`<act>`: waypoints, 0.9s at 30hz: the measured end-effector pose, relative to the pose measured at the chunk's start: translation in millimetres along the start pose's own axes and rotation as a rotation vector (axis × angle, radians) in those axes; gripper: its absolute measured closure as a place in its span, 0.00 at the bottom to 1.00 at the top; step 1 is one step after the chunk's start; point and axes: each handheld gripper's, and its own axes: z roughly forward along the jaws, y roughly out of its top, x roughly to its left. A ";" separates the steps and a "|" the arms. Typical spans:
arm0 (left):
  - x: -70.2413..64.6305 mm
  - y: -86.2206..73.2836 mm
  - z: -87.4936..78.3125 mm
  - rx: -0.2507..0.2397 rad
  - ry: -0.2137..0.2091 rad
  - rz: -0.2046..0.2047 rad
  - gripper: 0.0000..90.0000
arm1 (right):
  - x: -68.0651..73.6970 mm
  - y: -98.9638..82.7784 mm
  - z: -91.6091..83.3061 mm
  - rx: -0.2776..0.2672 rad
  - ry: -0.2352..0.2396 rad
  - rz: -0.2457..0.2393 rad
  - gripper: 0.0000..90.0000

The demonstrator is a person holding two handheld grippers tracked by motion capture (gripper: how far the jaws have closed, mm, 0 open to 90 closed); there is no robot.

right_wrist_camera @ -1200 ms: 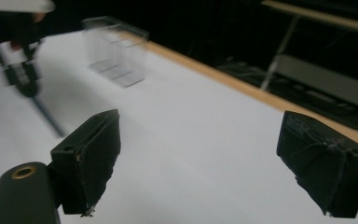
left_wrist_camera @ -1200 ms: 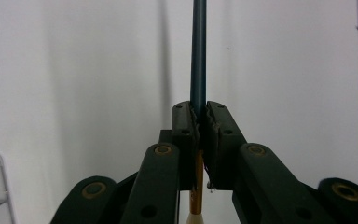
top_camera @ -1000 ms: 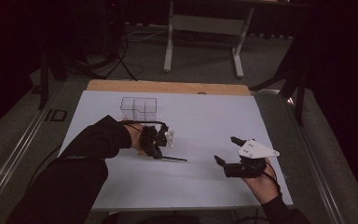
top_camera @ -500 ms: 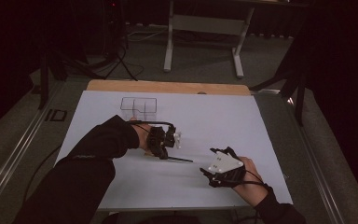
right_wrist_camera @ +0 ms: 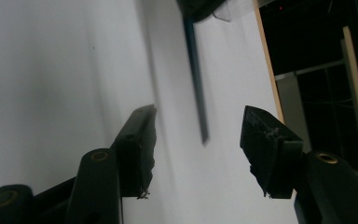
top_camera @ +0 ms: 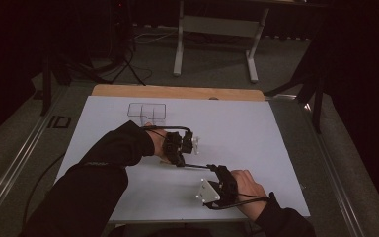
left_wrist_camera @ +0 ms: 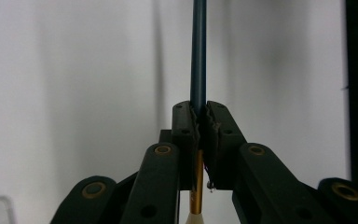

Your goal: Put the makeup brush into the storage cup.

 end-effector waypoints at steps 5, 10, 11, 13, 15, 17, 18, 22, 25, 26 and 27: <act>-1.9 6.6 -2.3 -0.003 0.007 0.007 0.93 | 9.0 8.6 7.5 0.047 -0.100 -0.100 0.54; -3.9 11.2 -4.9 -0.023 0.008 -0.011 0.93 | 13.9 10.5 14.0 0.075 -0.144 -0.162 0.55; -4.1 12.0 -5.3 -0.024 0.023 -0.014 0.93 | 15.6 10.9 15.5 0.083 -0.151 -0.177 0.57; -4.8 13.2 -5.8 -0.027 0.014 -0.015 0.93 | 18.8 12.1 17.4 0.094 -0.169 -0.197 0.59; -5.1 14.3 -6.0 -0.029 -0.002 -0.017 0.93 | 20.1 12.7 18.5 0.096 -0.176 -0.203 0.60; -5.4 16.1 -6.3 -0.035 -0.007 -0.023 0.93 | 23.1 14.4 22.9 0.115 -0.233 -0.262 0.66; -6.5 17.6 -5.7 -0.038 0.015 -0.024 0.93 | 23.8 14.9 24.1 0.122 -0.239 -0.279 0.66; -6.3 20.5 -5.2 -0.049 -0.003 -0.030 0.93 | 25.4 16.4 27.3 0.130 -0.264 -0.315 0.72; -7.1 22.4 -3.5 -0.047 -0.008 -0.031 0.93 | 26.9 17.7 30.7 0.142 -0.285 -0.331 0.77; -7.4 22.8 -3.2 -0.046 0.003 -0.030 0.92 | 26.7 17.7 31.8 0.145 -0.289 -0.329 0.80; -6.7 23.1 -3.1 -0.044 -0.013 -0.036 0.92 | 26.2 17.7 32.5 0.146 -0.280 -0.324 0.80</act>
